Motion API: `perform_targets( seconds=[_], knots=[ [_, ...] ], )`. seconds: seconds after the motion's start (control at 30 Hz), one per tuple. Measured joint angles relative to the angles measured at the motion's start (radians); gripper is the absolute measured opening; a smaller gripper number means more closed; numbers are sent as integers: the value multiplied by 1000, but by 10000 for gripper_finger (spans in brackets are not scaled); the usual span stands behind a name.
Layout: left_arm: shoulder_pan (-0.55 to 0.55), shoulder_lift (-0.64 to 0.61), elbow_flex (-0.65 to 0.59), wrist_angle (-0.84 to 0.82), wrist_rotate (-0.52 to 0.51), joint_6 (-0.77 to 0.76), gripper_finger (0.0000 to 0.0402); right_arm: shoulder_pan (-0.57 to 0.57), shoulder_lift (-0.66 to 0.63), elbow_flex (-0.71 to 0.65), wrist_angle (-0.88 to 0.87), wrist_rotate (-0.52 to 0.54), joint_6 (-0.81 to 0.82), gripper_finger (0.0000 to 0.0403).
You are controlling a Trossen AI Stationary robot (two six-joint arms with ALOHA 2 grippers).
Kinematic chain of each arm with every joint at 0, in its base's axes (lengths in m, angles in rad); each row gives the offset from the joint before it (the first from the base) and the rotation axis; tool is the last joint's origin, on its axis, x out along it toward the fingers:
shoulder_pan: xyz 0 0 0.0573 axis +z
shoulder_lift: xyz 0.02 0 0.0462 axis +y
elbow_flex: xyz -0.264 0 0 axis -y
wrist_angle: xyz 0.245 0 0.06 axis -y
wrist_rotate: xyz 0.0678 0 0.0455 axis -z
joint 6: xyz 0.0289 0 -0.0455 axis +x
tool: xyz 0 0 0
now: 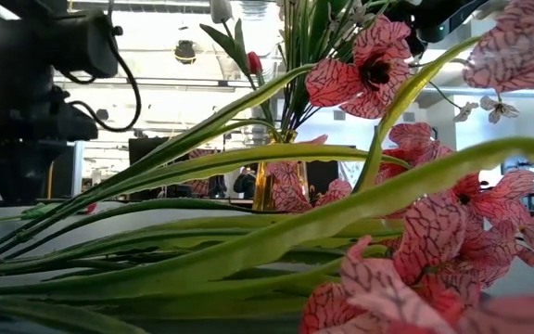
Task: Sort flowers into vase by color
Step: Put the red flower into the red flower vase
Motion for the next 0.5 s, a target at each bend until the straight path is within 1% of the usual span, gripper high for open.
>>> perform_targets(
  seconds=[0.3,0.5],
  knots=[
    [-1,80,0,64,21,2,115,0,0,0,0,0,-7,234],
    [-2,162,5,100,29,20,115,0,0,0,0,0,-8,234]
  ],
)
